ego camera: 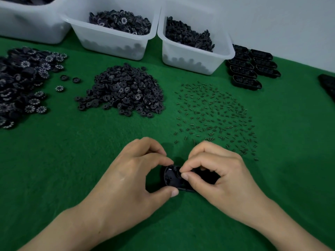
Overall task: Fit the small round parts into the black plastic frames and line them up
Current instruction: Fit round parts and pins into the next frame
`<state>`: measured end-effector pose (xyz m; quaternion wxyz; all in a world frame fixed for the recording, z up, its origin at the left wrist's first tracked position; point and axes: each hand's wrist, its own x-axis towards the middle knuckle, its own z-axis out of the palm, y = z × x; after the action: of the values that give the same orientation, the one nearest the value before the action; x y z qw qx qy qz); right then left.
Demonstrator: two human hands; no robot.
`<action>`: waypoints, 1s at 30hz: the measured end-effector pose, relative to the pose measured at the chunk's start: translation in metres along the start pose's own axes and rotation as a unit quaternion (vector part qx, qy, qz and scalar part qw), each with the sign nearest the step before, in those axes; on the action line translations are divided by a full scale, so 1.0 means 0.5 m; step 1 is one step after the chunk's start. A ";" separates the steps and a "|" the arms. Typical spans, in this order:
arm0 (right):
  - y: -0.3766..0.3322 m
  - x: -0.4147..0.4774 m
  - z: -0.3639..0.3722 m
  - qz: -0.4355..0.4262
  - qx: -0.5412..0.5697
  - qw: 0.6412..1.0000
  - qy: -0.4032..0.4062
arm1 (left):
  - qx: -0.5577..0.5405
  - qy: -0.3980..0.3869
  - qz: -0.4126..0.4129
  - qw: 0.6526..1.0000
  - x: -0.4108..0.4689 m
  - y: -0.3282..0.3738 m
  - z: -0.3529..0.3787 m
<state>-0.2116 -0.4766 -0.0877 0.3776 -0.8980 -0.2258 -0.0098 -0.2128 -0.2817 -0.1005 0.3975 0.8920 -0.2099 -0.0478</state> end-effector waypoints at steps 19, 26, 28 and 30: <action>-0.006 0.099 -0.022 -0.009 -0.193 0.978 -0.076 | -0.004 0.004 0.010 1.000 -0.001 -0.003 0.000; -0.004 0.063 -0.041 0.031 -0.114 0.993 -0.026 | -0.009 0.005 0.010 1.000 -0.002 -0.003 0.000; -0.001 0.036 -0.049 0.069 -0.032 0.997 -0.008 | -0.011 0.003 0.007 1.000 -0.002 -0.003 0.000; 0.001 0.011 -0.049 0.095 0.031 0.995 0.003 | -0.008 0.000 0.006 1.000 -0.003 -0.003 0.000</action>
<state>-0.2029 -0.4917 -0.0696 0.4054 -0.9030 -0.1388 0.0306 -0.2136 -0.2802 -0.1015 0.4053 0.8875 -0.2143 -0.0470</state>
